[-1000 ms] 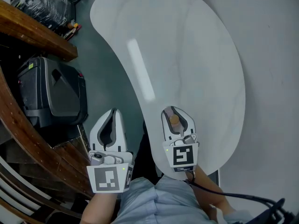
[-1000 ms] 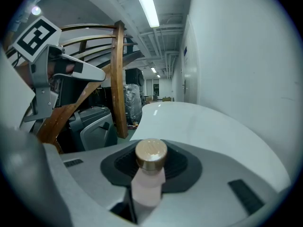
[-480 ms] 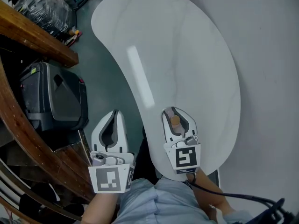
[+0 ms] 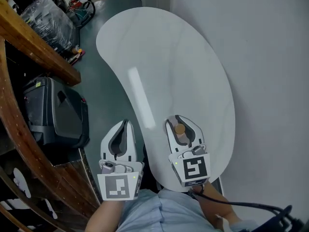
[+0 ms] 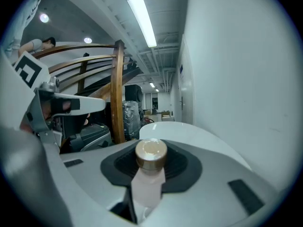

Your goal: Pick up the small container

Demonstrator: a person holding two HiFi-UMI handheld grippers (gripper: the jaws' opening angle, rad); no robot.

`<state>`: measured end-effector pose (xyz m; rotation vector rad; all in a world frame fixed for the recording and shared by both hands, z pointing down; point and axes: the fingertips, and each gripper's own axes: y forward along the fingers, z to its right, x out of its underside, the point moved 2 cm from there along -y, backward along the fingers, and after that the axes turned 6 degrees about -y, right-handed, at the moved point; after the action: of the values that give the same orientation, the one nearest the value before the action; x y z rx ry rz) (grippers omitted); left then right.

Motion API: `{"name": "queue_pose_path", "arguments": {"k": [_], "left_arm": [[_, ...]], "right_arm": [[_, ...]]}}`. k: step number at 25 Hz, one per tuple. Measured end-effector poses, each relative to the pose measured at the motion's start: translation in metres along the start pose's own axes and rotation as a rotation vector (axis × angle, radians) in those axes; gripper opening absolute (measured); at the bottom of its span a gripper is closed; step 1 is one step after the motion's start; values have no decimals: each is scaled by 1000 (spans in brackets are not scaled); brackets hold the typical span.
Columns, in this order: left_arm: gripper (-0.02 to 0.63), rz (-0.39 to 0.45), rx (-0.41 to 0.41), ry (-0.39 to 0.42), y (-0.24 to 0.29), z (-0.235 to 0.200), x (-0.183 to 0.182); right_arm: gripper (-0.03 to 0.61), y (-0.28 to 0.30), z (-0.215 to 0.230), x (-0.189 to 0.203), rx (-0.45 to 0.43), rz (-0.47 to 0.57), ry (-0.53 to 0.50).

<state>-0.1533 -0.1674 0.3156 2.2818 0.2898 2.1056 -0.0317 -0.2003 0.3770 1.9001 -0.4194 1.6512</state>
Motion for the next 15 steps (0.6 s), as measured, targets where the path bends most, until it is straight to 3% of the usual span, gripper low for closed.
{"name": "queue_pose_path", "arguments": {"k": [5, 11, 15], "left_arm": [[-2, 45, 45, 7, -6, 24, -14], [-2, 119, 85, -2, -9, 42, -35], [-2, 163, 101, 38, -11, 50, -48]], "right_arm": [[101, -20, 11, -32, 7, 0, 15], [101, -35, 20, -75, 36, 65, -45], [101, -45, 22, -93, 25, 172, -82]]}}
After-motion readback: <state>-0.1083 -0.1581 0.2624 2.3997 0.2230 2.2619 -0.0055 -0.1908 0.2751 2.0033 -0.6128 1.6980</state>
